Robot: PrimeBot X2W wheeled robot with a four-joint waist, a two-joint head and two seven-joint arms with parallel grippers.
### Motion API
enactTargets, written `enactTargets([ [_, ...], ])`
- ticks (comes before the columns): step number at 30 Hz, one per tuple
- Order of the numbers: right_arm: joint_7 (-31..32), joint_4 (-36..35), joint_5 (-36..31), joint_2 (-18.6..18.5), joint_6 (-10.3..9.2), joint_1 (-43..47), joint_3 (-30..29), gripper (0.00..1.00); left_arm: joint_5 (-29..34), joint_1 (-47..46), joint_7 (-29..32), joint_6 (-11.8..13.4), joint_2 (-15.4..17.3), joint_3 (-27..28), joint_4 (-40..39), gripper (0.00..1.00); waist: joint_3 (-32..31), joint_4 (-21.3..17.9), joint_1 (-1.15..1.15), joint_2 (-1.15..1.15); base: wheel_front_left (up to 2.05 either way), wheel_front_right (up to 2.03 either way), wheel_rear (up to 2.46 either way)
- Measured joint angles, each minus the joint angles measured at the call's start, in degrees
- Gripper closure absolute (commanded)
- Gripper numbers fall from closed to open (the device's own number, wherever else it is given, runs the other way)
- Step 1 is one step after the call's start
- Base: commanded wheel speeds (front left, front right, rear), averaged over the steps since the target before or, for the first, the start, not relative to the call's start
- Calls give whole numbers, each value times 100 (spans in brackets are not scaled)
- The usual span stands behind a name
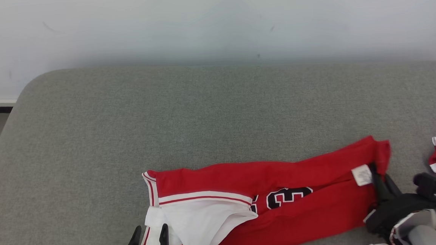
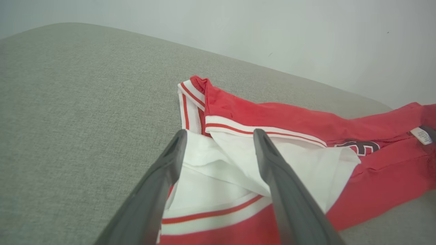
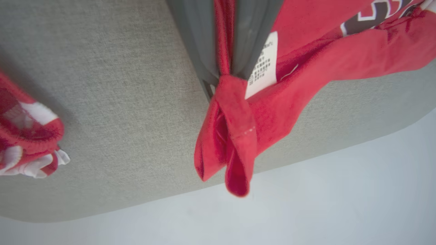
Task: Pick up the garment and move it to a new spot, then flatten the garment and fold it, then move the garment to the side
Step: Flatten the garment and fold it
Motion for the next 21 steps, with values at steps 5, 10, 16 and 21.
enactTargets([
  [5,-1,-1072,-129,227,0,186,393,100,-7,62,0,0,-3,4,49,0,-57,-95,0,0,0,0,0],
  [10,323,-2174,285,203,0,275,1466,100,-5,63,0,0,-12,-59,110,0,-146,-169,0,0,0,0,0],
  [16,1106,-2919,677,321,-1,33,2474,100,30,41,0,0,-51,-279,191,0,-215,-33,0,0,0,0,0],
  [21,1254,-2549,604,593,-1,-296,2984,100,137,-38,0,0,-80,-286,193,0,-216,262,0,0,0,0,0],
])
